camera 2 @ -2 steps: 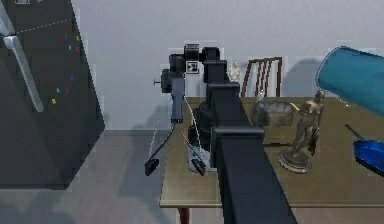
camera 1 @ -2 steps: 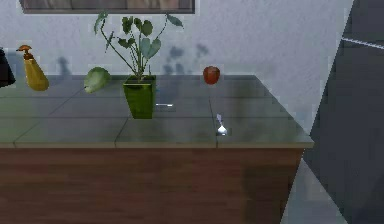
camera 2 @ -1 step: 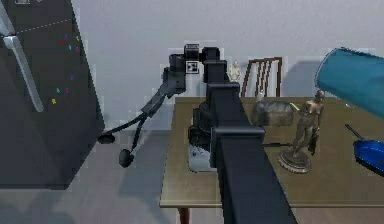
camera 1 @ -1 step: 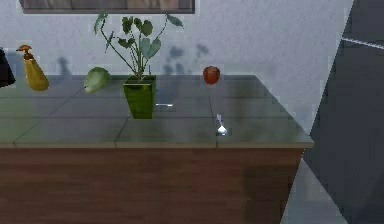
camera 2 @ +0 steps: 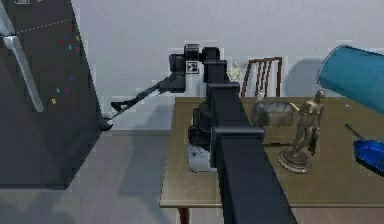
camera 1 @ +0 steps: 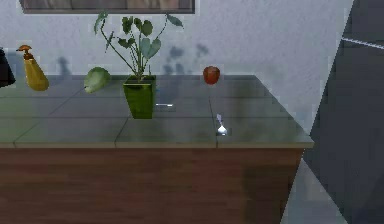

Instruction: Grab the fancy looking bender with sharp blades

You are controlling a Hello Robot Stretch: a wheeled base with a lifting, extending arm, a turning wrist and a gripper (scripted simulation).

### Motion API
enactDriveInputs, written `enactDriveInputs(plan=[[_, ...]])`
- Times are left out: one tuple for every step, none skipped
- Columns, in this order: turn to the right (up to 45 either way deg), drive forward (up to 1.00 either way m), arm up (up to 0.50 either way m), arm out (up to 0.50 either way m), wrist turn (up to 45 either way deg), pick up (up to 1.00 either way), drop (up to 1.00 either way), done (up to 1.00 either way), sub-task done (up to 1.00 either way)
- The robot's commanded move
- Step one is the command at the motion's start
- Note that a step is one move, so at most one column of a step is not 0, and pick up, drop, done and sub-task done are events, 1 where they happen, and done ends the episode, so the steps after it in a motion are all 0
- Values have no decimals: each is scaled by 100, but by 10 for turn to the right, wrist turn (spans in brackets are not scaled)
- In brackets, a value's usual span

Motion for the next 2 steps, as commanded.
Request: enactDriveInputs(plan=[[0,0,0,0,450,0,0,0,0],[0,0,0,0,450,0,0,0,0]])
